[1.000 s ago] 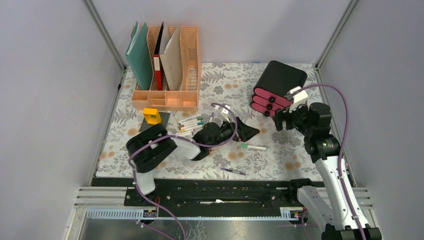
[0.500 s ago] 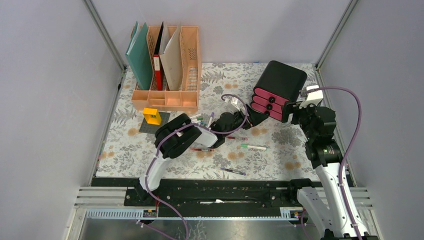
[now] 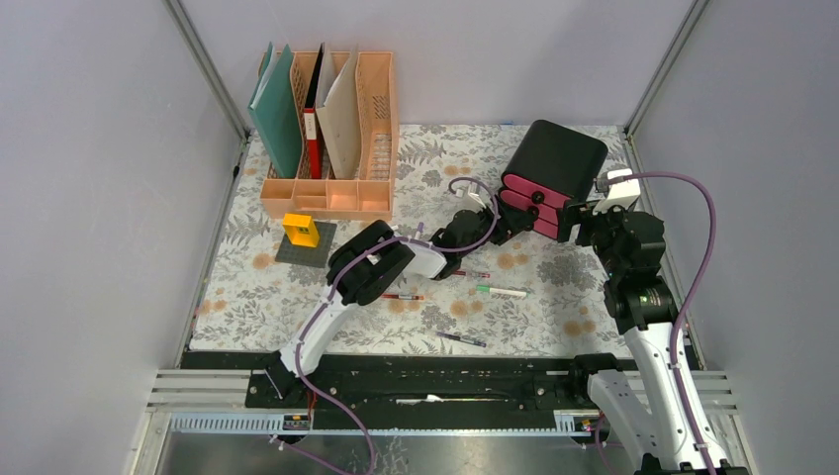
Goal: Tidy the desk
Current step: Open the drawer in the storage box.
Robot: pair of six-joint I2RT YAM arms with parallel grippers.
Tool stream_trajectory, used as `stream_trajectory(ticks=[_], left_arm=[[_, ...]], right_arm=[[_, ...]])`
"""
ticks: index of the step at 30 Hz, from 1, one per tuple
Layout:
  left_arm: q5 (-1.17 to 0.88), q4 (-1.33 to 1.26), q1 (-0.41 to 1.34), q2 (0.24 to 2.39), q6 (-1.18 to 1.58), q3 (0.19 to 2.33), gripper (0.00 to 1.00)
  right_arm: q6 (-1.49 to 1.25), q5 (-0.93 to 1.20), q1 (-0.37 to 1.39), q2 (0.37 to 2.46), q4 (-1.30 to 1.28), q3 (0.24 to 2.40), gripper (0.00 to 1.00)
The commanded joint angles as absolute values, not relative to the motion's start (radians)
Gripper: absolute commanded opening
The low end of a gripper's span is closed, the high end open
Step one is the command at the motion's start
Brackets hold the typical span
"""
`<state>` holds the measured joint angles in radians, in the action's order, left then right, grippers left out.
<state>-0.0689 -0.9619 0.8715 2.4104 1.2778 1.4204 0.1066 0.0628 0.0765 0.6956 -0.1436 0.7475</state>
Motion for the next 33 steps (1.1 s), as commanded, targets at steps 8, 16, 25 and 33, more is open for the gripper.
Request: stream_trajectory(ticks=[8, 16, 25, 33], left_arm=[[-0.083, -0.895, 0.861, 2.468, 1.320, 1.572, 0.59], [-0.091, -0.888, 0.854, 2.466, 1.321, 1.582, 0.26], [-0.099, -1.023, 0.865, 2.368, 1.324, 1.411, 0.00], [-0.056, -1.168, 0.900, 2.195, 1.279, 1.136, 0.01]], right_arm=[[0.100, 0.054, 0.073, 0.686, -0.094, 0.747, 0.85], [0.102, 0.062, 0.073, 0.687, -0.090, 0.743, 0.85], [0.103, 0.063, 0.074, 0.690, -0.092, 0.743, 0.84], [0.104, 0.072, 0.074, 0.695, -0.091, 0.741, 0.84]])
